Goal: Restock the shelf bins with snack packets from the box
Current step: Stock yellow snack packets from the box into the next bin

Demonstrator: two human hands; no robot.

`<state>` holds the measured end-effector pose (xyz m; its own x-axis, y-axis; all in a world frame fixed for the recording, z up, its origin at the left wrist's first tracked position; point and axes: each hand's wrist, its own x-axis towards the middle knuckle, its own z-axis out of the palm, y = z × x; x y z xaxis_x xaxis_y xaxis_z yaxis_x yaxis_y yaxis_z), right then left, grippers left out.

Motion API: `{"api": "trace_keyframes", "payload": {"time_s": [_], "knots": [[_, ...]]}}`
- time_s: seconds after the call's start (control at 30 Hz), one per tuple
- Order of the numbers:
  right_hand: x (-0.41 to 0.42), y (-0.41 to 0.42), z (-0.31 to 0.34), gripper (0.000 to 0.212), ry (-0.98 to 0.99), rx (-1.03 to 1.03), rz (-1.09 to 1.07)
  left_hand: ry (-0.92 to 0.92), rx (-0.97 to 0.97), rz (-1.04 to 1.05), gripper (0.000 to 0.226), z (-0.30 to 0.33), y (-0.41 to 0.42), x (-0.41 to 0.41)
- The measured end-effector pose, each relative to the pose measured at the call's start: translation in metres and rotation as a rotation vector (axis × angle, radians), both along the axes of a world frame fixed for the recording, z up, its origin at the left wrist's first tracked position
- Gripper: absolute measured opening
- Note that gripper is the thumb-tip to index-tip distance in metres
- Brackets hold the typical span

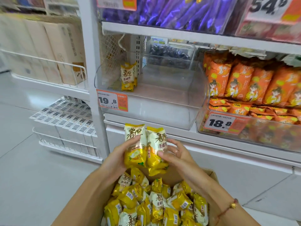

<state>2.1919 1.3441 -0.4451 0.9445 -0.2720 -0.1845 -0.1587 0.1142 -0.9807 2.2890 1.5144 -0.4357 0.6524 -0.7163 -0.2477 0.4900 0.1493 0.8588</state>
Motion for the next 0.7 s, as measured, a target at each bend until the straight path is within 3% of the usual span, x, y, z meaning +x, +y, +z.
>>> {"api": "trace_keyframes", "payload": {"time_s": [0.07, 0.17, 0.23, 0.33, 0.43, 0.47, 0.57, 0.7], "knots": [[0.010, 0.001, 0.016, 0.080, -0.025, 0.006, 0.073, -0.080, 0.036, 0.041, 0.035, 0.016, 0.003, 0.007], [0.022, 0.000, 0.045, 0.093, -0.082, -0.076, 0.087, -0.278, 0.126, 0.256, 0.056, 0.035, 0.006, 0.031], [0.030, -0.002, 0.070, 0.080, -0.153, -0.111, 0.070, -0.347, 0.076, 0.491, 0.044, 0.054, 0.008, 0.049], [0.051, -0.002, 0.112, 0.070, -0.248, -0.170, 0.081, -0.286, -0.074, 0.729, 0.030, 0.084, 0.011, 0.075], [0.089, 0.000, 0.147, 0.055, -0.295, -0.237, 0.009, -0.285, -0.186, 0.800, 0.046, 0.105, 0.014, 0.094], [0.104, -0.002, 0.155, 0.051, -0.301, -0.248, -0.027, -0.274, -0.226, 0.800, 0.044, 0.107, 0.016, 0.098], [0.154, -0.009, 0.161, 0.051, -0.325, -0.419, -0.125, -0.209, -0.348, 0.772, 0.009, 0.101, 0.019, 0.107], [0.221, -0.020, 0.148, 0.053, -0.242, -0.732, -0.107, -0.123, -0.372, 0.716, 0.014, 0.076, 0.025, 0.111]]}}
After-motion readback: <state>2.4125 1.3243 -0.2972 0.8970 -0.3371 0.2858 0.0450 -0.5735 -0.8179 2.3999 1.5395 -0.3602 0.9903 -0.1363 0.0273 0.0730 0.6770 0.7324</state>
